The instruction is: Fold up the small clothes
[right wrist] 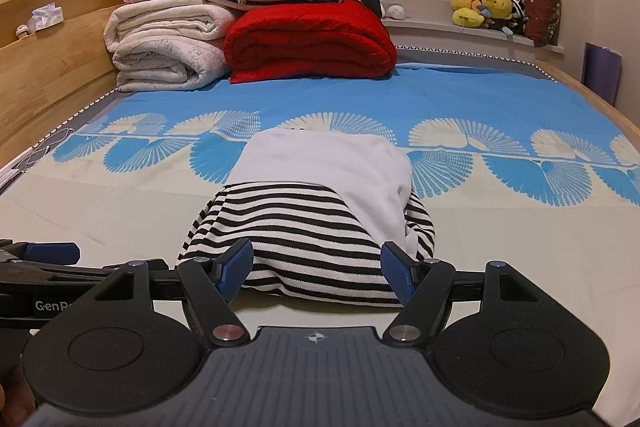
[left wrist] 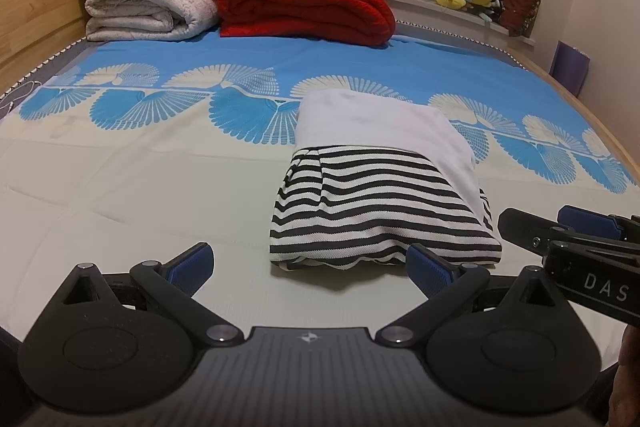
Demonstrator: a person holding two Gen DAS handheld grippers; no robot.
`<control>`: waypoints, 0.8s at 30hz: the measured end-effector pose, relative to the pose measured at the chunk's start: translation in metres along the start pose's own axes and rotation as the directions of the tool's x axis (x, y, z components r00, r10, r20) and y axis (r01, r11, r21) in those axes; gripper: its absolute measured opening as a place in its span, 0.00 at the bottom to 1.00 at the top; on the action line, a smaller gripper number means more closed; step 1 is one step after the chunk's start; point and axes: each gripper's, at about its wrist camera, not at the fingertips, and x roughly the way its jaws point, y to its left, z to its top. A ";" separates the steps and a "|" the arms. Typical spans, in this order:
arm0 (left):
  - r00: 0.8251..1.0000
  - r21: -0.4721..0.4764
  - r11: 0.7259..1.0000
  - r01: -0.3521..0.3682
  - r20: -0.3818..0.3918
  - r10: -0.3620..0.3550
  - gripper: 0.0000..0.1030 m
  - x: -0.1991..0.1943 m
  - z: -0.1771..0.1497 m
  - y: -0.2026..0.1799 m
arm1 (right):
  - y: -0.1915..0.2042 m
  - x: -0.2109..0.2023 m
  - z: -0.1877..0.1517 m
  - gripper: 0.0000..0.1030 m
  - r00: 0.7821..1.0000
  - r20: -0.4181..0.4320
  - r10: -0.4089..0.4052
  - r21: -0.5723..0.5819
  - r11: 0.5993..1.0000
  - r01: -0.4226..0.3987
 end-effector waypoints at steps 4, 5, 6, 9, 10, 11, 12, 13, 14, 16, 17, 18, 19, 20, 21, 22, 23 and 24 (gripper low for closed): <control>1.000 0.001 1.000 -0.001 -0.001 0.001 0.99 0.000 0.000 0.000 | 0.000 0.000 0.000 0.70 1.000 0.001 0.000 -0.001 1.000 0.000; 1.000 0.001 1.000 -0.001 -0.001 0.001 0.99 0.000 0.000 0.000 | 0.000 0.000 0.000 0.70 1.000 0.001 0.001 -0.001 1.000 -0.001; 1.000 0.000 1.000 -0.002 -0.001 0.002 0.99 0.000 0.000 0.000 | 0.000 0.000 0.000 0.70 1.000 0.001 0.002 -0.001 1.000 -0.002; 1.000 -0.001 1.000 -0.005 -0.003 0.005 0.99 0.000 0.000 0.000 | 0.000 0.000 0.000 0.70 1.000 0.001 0.005 -0.002 1.000 -0.005; 1.000 -0.001 1.000 -0.005 -0.002 0.005 0.99 0.000 0.000 0.000 | 0.000 0.000 0.000 0.70 1.000 0.001 0.005 -0.002 1.000 -0.005; 1.000 -0.001 1.000 -0.005 -0.002 0.005 0.99 0.000 0.000 0.000 | 0.000 0.000 0.000 0.70 1.000 0.001 0.004 -0.001 1.000 -0.004; 1.000 0.000 1.000 -0.005 -0.002 0.005 0.99 0.000 0.000 0.000 | 0.000 0.000 0.000 0.70 1.000 0.001 0.004 -0.001 1.000 -0.004; 1.000 -0.001 1.000 -0.005 -0.003 0.005 0.99 0.000 0.000 0.000 | 0.000 0.000 0.000 0.70 1.000 0.001 0.005 -0.002 1.000 -0.005; 1.000 -0.001 1.000 -0.005 -0.003 0.005 0.99 0.000 0.000 0.000 | 0.000 0.000 0.000 0.70 1.000 0.001 0.005 -0.002 1.000 -0.005; 1.000 -0.001 1.000 -0.005 -0.003 0.005 0.99 0.000 0.000 0.000 | 0.000 0.000 0.000 0.70 1.000 0.001 0.005 -0.002 1.000 -0.005; 1.000 -0.001 1.000 -0.005 -0.003 0.005 0.99 0.000 0.000 0.000 | 0.000 0.000 0.000 0.70 1.000 0.001 0.005 -0.002 1.000 -0.005; 1.000 -0.001 1.000 -0.005 -0.004 0.005 0.99 0.000 0.000 0.000 | 0.000 0.000 0.000 0.70 1.000 0.001 0.005 -0.002 1.000 -0.005; 1.000 -0.001 1.000 -0.005 -0.004 0.005 0.99 0.000 0.000 0.000 | 0.000 0.000 0.000 0.70 1.000 0.001 0.005 -0.002 1.000 -0.005; 1.000 -0.001 1.000 -0.005 -0.004 0.005 0.99 0.000 0.000 0.000 | 0.001 0.000 0.000 0.70 1.000 0.001 0.005 -0.002 1.000 -0.005; 1.000 -0.001 1.000 -0.005 -0.003 0.005 0.99 0.000 0.000 0.000 | 0.001 0.000 0.000 0.70 1.000 0.001 0.006 -0.002 1.000 -0.006; 1.000 0.000 1.000 -0.005 -0.003 0.005 0.99 0.000 0.000 0.000 | 0.001 0.000 0.000 0.70 1.000 0.002 0.004 -0.002 1.000 -0.004; 1.000 0.000 1.000 -0.006 -0.003 0.006 0.99 0.000 0.000 0.000 | 0.001 0.000 0.000 0.70 1.000 0.001 0.004 -0.002 1.000 -0.004; 1.000 -0.001 1.000 -0.006 -0.004 0.006 0.99 0.000 0.000 0.000 | 0.001 0.000 0.000 0.70 1.000 0.001 0.004 -0.001 1.000 -0.004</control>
